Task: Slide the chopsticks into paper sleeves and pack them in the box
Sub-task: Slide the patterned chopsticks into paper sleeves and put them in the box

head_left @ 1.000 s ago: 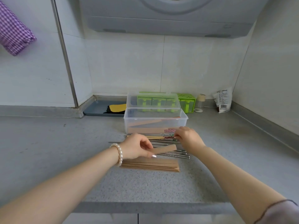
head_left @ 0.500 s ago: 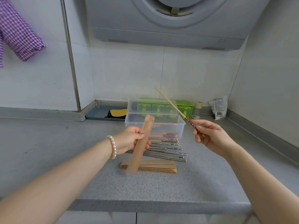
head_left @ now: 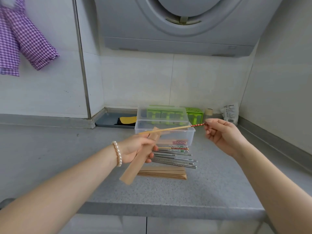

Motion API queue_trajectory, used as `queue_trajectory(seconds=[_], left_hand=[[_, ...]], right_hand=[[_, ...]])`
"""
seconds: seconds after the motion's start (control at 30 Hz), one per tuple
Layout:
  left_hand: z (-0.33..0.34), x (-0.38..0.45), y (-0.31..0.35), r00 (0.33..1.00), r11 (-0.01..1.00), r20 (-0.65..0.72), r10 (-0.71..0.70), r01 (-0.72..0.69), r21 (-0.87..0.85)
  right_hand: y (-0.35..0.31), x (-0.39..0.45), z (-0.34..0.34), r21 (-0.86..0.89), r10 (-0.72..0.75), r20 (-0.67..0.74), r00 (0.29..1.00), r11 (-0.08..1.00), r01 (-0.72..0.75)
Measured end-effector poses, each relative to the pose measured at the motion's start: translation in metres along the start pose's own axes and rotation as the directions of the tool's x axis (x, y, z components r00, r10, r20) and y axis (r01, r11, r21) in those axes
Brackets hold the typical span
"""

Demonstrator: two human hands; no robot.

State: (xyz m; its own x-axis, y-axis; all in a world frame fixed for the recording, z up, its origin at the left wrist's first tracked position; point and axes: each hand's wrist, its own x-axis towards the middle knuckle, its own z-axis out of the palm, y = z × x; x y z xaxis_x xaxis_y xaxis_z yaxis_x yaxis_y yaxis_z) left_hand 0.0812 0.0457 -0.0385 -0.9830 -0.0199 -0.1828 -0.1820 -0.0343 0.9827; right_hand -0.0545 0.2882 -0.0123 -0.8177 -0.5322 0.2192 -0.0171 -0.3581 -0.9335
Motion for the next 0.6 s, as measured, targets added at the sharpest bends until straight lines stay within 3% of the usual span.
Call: queue_trajectory(seconds=[0.13,0.3,0.6], left_hand=[[0.001,-0.003,0.000,1.000,0.995,0.008,0.018,-0.019,0.095],[0.004,-0.005,0.002,1.000,0.995,-0.007,0.018,-0.017,0.101],[0.006,0.000,-0.002,0.999,0.990,-0.045,0.016,-0.009,0.144]], right_hand=[[0.000,0.003,-0.010,0.000,-0.094,-0.117,0.989,0.995,0.095],[-0.007,0.007,-0.013,-0.159,-0.285,-0.266,0.921,0.955,0.249],[-0.016,0.002,-0.007,-0.258,-0.384,-0.282,0.879,0.913,0.316]])
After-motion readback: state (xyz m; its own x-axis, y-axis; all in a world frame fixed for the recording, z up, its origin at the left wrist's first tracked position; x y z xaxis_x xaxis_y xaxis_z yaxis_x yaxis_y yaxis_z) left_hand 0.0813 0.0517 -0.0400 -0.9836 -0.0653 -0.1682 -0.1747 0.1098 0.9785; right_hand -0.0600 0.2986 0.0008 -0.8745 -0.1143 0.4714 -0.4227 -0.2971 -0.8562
